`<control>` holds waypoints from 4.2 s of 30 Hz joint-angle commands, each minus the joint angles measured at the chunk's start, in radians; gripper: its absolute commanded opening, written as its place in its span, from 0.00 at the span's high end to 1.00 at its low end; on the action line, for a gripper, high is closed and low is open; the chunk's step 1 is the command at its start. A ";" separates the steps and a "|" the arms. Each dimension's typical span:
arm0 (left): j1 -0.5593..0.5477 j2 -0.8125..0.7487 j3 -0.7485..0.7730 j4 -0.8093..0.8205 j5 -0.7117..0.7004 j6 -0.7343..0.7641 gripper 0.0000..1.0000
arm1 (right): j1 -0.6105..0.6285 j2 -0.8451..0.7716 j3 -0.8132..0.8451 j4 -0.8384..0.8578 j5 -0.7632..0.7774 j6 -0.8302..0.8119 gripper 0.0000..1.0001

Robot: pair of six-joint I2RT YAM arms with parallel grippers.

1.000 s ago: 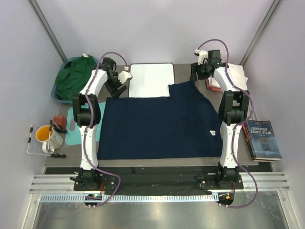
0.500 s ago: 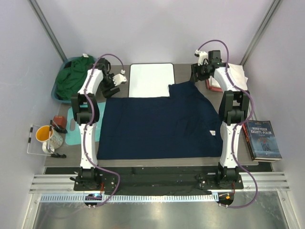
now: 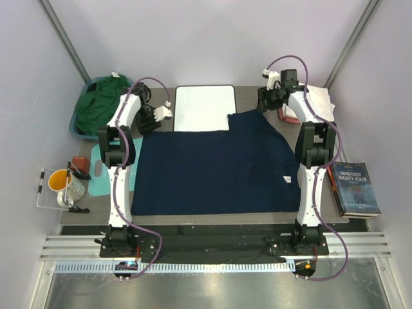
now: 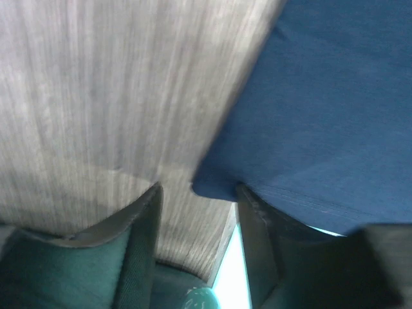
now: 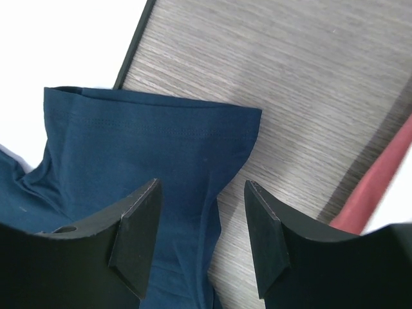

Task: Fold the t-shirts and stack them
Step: Grap the side of the flattened tshirt furthest away from the robot with both arms, then fold the other side of the tshirt into a rectangle

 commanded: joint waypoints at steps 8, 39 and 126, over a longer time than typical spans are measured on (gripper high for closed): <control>0.001 0.029 0.015 -0.033 0.002 0.005 1.00 | -0.003 0.109 0.063 0.019 0.006 0.020 0.40; -0.022 -0.066 -0.097 0.123 -0.039 -0.085 1.00 | -0.003 0.152 0.242 0.062 -0.029 -0.057 0.99; -0.018 -1.106 -1.228 -0.068 -0.067 0.329 1.00 | 0.287 -0.946 -0.977 -0.834 0.143 -1.069 0.99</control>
